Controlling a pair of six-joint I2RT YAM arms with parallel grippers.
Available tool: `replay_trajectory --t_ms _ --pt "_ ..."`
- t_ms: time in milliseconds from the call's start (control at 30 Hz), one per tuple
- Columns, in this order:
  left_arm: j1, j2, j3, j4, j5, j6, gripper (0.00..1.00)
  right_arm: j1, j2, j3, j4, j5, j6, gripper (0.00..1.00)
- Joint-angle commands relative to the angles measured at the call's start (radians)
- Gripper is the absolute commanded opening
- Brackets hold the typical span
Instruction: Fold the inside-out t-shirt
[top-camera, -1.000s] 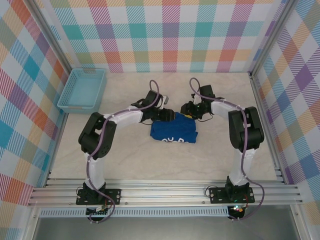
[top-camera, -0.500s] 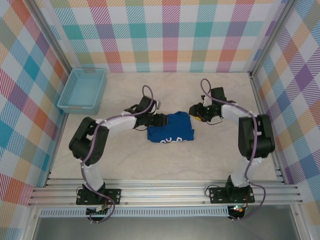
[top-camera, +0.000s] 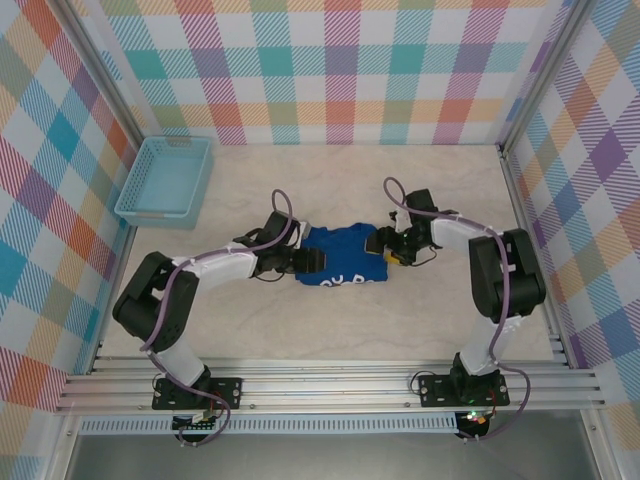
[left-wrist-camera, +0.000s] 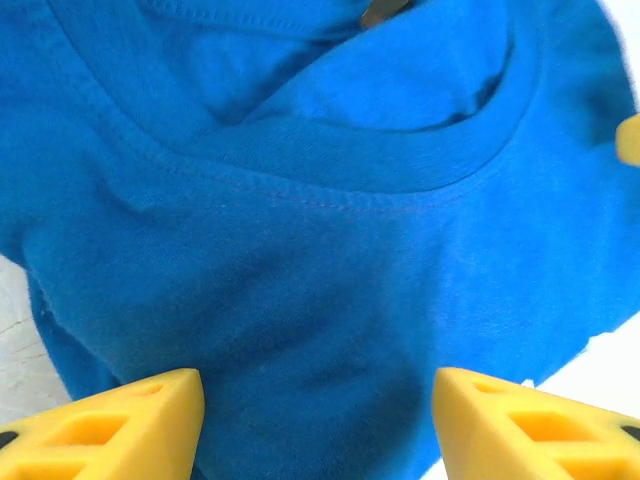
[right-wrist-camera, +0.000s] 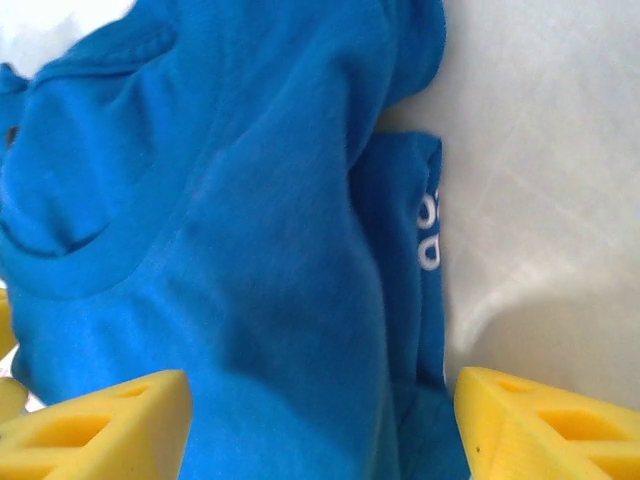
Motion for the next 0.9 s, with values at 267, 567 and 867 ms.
replay_trajectory --t_ms 267,567,867 --pt "0.005 0.019 -0.014 0.004 -0.029 -0.014 0.62 0.074 0.092 0.031 0.099 -0.055 0.033 0.5" --pt "0.052 -0.24 0.005 -0.169 -0.281 -0.039 0.63 0.004 0.112 0.208 -0.041 0.083 -0.098 0.09" --pt "0.105 -0.403 0.003 -0.311 -0.4 -0.009 0.67 -0.24 0.253 0.602 -0.265 0.284 -0.382 0.07"
